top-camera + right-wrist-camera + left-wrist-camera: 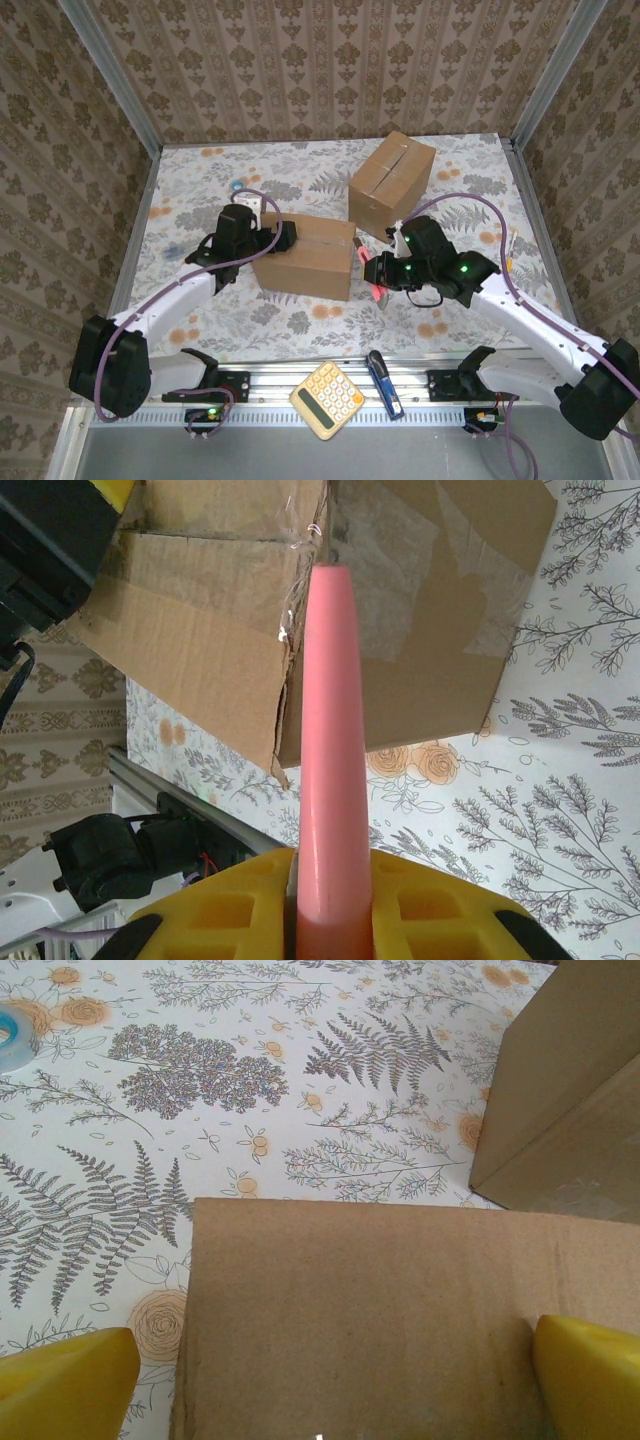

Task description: Unpack the express box

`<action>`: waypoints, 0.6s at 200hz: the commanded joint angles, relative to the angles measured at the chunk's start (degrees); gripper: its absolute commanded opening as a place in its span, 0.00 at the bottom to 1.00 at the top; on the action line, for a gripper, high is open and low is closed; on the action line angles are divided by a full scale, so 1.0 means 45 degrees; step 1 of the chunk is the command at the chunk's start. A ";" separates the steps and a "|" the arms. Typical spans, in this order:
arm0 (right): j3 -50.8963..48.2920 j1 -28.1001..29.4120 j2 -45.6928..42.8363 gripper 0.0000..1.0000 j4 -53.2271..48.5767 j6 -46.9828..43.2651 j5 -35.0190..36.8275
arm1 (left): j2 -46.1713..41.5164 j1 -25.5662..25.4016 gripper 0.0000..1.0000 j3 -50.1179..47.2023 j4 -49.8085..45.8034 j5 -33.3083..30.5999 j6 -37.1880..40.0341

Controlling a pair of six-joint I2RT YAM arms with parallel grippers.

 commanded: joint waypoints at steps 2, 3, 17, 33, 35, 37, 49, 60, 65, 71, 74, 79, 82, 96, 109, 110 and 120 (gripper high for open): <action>0.0468 0.0247 0.0232 0.00 -0.1153 0.0331 -0.0314 | 0.0485 -0.0077 1.00 -0.0769 -0.2805 -0.0388 0.0121; 0.0474 0.0248 0.0243 0.00 -0.1159 0.0334 -0.0326 | 0.0480 -0.0075 1.00 -0.0769 -0.2817 -0.0397 0.0111; 0.0589 0.0288 0.0330 0.00 -0.1370 0.0355 -0.0469 | 0.0456 -0.0079 1.00 -0.0818 -0.2886 -0.0414 0.0059; 0.0666 0.0337 0.0427 0.00 -0.1510 0.0390 -0.0629 | 0.0417 -0.0074 1.00 -0.0894 -0.2913 -0.0422 -0.0012; 0.0670 0.0345 0.0440 0.00 -0.1513 0.0408 -0.0646 | 0.0402 -0.0074 1.00 -0.0903 -0.2924 -0.0415 -0.0004; 0.0674 0.0347 0.0447 0.00 -0.1530 0.0403 -0.0665 | 0.0399 -0.0074 1.00 -0.0915 -0.2922 -0.0409 -0.0012; 0.0676 0.0408 0.0491 0.00 -0.1556 0.0464 -0.0738 | 0.0397 -0.0080 1.00 -0.0960 -0.2928 -0.0422 -0.0016; 0.0664 0.0487 0.0552 0.00 -0.1582 0.0529 -0.0788 | 0.0395 -0.0077 1.00 -0.1001 -0.2891 -0.0424 -0.0034; 0.0648 0.0506 0.0558 0.00 -0.1586 0.0565 -0.0788 | 0.0408 -0.0078 1.00 -0.1015 -0.2898 -0.0424 -0.0069; 0.0642 0.0541 0.0582 0.00 -0.1592 0.0613 -0.0834 | 0.0417 -0.0074 1.00 -0.1023 -0.2889 -0.0419 -0.0072; 0.0635 0.0557 0.0586 0.00 -0.1577 0.0642 -0.0838 | 0.0417 -0.0079 1.00 -0.1033 -0.2889 -0.0415 -0.0073; 0.0634 0.0595 0.0606 0.00 -0.1584 0.0682 -0.0849 | 0.0435 -0.0076 1.00 -0.1043 -0.2871 -0.0410 -0.0072; 0.0617 0.0617 0.0623 0.00 -0.1561 0.0702 -0.0874 | 0.0446 -0.0074 1.00 -0.1043 -0.2865 -0.0402 -0.0085; 0.0617 0.0707 0.0636 0.00 -0.1602 0.0788 -0.0905 | 0.0463 -0.0091 1.00 -0.1059 -0.2869 -0.0384 -0.0093; 0.0601 0.0774 0.0626 0.00 -0.1641 0.0875 -0.0914 | 0.0513 -0.0084 1.00 -0.1054 -0.2907 -0.0386 -0.0099; 0.0609 0.0776 0.0626 0.00 -0.1637 0.0879 -0.0910 | 0.0523 -0.0079 1.00 -0.1048 -0.2908 -0.0367 -0.0106; 0.0617 0.0801 0.0636 0.00 -0.1672 0.0925 -0.0910 | 0.0533 -0.0093 1.00 -0.1044 -0.2962 -0.0362 -0.0108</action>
